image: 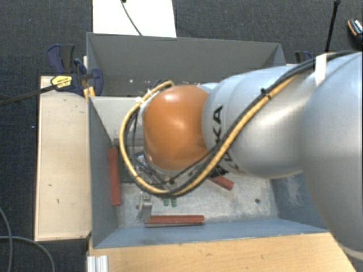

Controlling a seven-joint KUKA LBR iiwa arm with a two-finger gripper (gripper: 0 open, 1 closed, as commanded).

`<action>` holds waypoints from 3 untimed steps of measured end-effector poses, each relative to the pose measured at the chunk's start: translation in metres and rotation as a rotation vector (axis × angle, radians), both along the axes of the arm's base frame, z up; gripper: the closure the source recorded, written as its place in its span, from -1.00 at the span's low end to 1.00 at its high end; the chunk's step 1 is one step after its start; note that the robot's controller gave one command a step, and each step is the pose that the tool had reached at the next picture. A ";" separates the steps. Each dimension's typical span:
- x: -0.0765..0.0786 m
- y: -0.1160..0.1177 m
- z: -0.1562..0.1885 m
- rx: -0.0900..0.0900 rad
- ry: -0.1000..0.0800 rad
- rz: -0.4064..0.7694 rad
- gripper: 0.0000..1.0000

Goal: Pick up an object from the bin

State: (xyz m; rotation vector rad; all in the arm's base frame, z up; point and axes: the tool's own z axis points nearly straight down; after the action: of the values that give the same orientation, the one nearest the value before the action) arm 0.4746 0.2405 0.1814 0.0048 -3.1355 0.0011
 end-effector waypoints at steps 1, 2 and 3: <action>0.062 -0.060 -0.108 -0.002 -0.004 -0.050 -1.00; 0.088 -0.130 -0.016 0.000 -0.017 -0.159 -1.00; 0.086 -0.132 0.015 0.002 -0.013 0.017 -1.00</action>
Offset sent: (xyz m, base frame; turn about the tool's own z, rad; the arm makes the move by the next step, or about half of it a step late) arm 0.0611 -0.0565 -0.1036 0.0445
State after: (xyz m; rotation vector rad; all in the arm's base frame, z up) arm 0.5608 0.1081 0.1959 0.0318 -3.1481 -0.0017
